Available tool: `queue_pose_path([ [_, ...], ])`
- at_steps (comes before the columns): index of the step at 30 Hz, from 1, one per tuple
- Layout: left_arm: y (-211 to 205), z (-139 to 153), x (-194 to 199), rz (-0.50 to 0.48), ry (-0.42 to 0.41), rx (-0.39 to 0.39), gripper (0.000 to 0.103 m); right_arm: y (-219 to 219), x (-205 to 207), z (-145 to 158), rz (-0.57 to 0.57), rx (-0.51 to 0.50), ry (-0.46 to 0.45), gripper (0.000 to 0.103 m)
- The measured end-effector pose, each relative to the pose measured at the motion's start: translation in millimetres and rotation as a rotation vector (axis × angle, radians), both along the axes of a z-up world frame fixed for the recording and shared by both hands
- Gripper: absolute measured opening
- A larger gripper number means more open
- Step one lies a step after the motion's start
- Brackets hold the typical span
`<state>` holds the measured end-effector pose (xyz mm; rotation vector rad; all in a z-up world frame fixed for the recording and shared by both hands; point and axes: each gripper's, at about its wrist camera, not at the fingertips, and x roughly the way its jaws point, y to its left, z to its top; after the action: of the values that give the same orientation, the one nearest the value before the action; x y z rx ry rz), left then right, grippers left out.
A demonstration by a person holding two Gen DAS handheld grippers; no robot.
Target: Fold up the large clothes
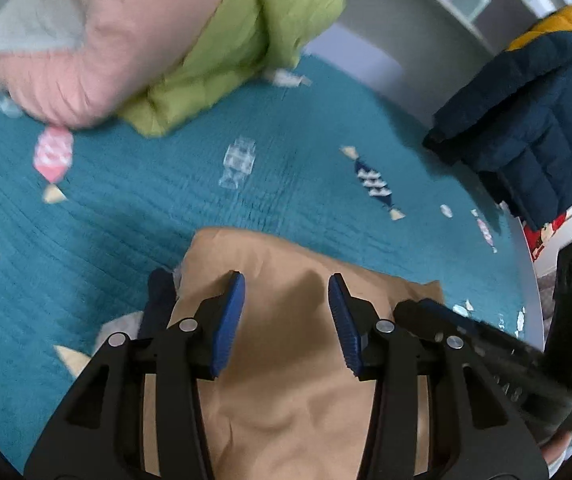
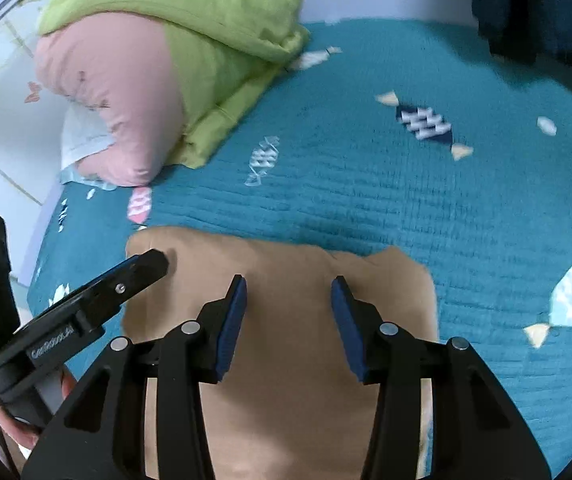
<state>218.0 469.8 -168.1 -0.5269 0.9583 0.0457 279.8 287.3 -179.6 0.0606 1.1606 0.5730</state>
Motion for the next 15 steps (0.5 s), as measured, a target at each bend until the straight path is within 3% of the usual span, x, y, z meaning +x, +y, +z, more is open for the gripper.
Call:
queue_pose_path([
  [2, 2, -43, 14, -0.002, 0.045, -0.042, 0.044, 4, 3, -25, -0.020, -0.015, 0.000, 0.043],
  [4, 7, -66, 11, 0.046, 0.006, -0.065, 0.044, 13, -5, -35, -0.015, -0.044, -0.100, 0.043],
  [9, 1, -67, -7, 0.082, -0.087, -0.015, 0.044, 25, -25, -34, -0.015, -0.117, -0.234, 0.044],
  [15, -2, -65, -10, 0.081, -0.104, 0.011, 0.044, 20, -27, -38, -0.016, -0.101, -0.258, 0.045],
])
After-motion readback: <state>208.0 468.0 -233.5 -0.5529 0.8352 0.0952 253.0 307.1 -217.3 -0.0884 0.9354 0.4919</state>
